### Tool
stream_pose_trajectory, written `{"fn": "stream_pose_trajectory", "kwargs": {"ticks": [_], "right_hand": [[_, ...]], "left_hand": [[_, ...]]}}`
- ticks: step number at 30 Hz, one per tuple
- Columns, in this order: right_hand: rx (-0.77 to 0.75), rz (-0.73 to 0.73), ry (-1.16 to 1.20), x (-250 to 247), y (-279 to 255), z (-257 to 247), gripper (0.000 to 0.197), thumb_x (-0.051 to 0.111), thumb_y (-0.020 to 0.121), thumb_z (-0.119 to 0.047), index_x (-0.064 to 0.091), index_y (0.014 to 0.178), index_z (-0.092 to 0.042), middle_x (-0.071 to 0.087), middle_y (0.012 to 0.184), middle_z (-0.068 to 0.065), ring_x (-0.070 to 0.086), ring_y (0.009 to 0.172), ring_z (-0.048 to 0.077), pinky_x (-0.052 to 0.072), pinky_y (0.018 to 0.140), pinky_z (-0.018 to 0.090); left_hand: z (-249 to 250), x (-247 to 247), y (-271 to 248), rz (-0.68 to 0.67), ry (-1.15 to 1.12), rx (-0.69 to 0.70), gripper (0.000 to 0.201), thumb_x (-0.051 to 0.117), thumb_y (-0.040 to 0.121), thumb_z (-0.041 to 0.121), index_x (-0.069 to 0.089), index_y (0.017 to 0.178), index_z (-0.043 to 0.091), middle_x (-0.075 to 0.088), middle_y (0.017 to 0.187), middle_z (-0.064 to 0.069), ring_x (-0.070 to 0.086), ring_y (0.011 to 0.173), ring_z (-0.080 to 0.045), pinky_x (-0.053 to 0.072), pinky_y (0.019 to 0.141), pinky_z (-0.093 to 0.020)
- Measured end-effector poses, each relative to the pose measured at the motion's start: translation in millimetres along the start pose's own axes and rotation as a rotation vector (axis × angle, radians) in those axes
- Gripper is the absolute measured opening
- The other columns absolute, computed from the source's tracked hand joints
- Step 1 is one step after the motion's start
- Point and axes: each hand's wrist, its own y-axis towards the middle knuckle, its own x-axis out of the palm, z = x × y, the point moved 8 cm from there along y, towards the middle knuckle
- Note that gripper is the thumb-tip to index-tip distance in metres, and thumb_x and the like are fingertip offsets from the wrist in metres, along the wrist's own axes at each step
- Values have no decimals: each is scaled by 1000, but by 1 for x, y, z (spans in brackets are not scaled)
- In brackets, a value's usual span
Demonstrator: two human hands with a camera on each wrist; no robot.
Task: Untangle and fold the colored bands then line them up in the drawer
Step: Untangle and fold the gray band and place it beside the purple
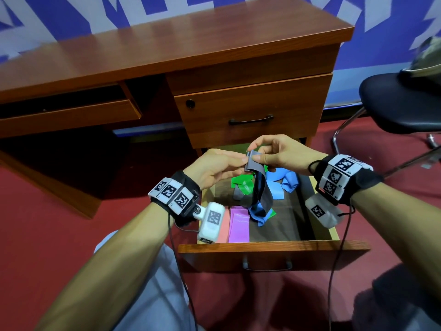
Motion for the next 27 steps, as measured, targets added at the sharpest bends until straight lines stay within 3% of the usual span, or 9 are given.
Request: {"fn": "stream_pose_trajectory", "kwargs": {"ticks": [9,14,20,27], "right_hand": [[27,-29,-131,0,0,0,20,66,96,-14,66,115,-8,64,76,6,54,70,19,43,60,27],[58,-18,-215,-1,0,6,14,69,95,-17,70,109,-15,66,79,6,55,71,17,43,60,30],[66,10,-184,-1,0,11,13,71,93,-17,69,105,-13,64,76,8,53,67,17,43,56,29],[-13,35,-101,-1,0,5,17,73,90,-17,69,106,-11,70,76,5,61,68,15,49,60,31]], "left_hand": [[-2,1,-1,3,14,-29,20,72,90,0,74,110,-2,77,88,-13,72,78,-14,57,60,-15],[-4,3,-1,0,40,-30,15,70,92,-1,75,105,0,76,84,-11,71,73,-14,59,62,-16],[-5,3,-1,11,57,-28,11,69,91,-2,76,98,3,76,84,-12,70,74,-16,56,58,-15],[-2,1,-4,1,26,-21,20,72,91,3,74,111,1,76,97,-15,72,81,-17,53,56,-13]]}}
